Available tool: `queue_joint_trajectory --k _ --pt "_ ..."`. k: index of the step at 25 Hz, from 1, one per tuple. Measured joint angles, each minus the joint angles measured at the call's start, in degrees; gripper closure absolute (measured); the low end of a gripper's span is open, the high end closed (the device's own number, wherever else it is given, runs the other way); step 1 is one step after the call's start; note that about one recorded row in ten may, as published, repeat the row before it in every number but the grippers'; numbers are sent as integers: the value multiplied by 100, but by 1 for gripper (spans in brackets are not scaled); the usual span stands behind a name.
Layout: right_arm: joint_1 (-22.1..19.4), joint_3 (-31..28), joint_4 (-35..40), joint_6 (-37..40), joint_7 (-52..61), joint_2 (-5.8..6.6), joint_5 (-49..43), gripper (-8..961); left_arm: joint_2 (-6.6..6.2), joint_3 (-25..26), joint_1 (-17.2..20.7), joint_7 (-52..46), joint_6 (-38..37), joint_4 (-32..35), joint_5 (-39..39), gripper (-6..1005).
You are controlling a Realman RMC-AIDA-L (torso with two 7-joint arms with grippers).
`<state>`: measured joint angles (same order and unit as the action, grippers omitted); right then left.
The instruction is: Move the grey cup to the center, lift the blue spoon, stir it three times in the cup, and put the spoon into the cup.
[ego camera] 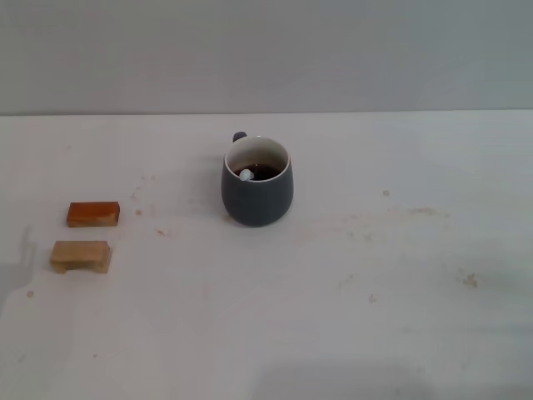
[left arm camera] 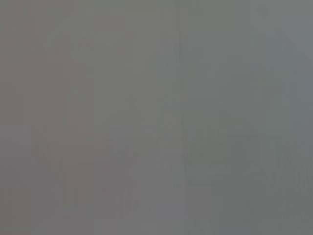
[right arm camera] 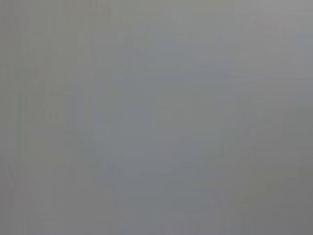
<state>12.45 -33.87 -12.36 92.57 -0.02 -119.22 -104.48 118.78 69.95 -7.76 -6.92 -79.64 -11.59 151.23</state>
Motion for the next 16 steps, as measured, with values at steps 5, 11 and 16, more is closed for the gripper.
queue_joint_trajectory --k 5,11,16 --pt "74 -14 26 -90 -2 1 24 954 5 11 63 272 -85 -126 -62 441" --pt "122 -14 24 -109 -4 4 27 954 -1 -44 42 283 -47 -108 -77 303" --pt "173 -14 38 -248 -6 4 31 954 8 -14 27 292 -42 -108 -81 235"
